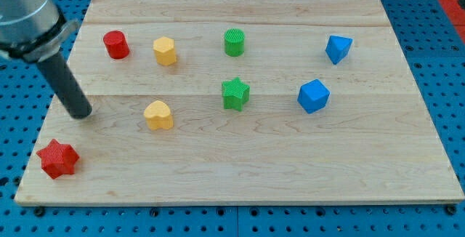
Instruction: Move your arm to the yellow heart
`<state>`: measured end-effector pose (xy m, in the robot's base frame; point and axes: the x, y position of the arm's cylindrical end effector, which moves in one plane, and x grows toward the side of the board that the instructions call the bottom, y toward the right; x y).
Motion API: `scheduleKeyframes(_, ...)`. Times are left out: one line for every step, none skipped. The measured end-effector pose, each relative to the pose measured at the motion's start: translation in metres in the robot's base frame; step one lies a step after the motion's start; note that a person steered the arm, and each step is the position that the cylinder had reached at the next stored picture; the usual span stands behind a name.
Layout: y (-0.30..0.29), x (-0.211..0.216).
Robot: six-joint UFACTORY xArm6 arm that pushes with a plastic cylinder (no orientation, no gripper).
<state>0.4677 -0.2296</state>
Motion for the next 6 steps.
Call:
scheduleKeyframes(0.057,-0.030)
scheduleKeyframes(0.122,-0.038)
scheduleKeyframes(0.156,-0.009)
scheduleKeyframes(0.154,0.039)
scheduleKeyframes(0.142,0.066)
scheduleKeyframes(0.158,0.048)
